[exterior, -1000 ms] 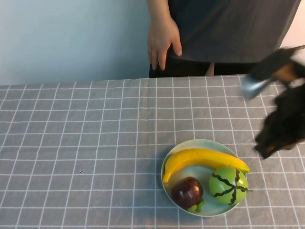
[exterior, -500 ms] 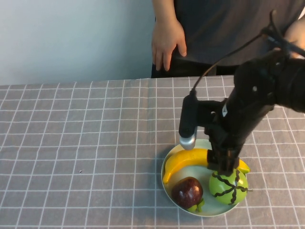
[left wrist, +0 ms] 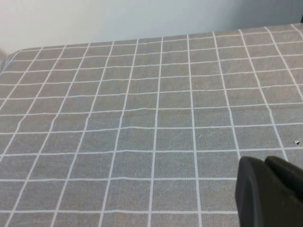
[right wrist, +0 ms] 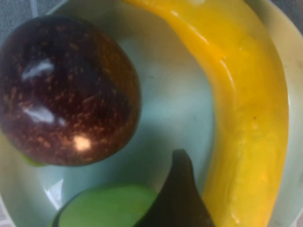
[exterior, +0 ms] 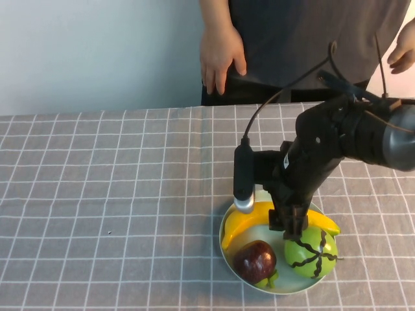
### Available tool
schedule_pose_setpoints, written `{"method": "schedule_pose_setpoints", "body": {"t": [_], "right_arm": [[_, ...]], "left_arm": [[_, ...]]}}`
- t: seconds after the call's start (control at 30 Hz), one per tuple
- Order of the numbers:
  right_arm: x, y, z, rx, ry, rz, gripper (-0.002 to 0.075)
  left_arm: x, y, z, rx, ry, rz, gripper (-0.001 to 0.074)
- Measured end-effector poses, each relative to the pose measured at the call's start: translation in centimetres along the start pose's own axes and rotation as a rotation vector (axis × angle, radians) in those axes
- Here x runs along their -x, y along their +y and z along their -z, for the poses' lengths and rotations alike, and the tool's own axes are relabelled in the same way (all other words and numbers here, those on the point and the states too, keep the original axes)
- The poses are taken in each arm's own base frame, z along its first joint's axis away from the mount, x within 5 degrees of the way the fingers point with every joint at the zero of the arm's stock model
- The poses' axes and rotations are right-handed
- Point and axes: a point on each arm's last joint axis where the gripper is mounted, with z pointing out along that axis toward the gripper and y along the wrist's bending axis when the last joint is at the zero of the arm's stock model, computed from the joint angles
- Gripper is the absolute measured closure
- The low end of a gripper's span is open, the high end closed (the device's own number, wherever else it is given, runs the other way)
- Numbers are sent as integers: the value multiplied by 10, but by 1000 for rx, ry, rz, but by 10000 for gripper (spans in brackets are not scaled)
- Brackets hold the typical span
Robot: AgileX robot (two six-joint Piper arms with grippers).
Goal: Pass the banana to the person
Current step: Pick up the banana
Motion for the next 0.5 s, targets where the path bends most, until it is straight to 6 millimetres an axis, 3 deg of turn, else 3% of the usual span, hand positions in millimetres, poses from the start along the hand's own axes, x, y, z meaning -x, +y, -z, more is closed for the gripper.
{"method": "schedule_pose_setpoints", "body": {"t": [0.5], "right_arm": [[0,-11,-26,18,31,-10,225]], "left_arm": [[0,0,0,0,0,0,739]]}}
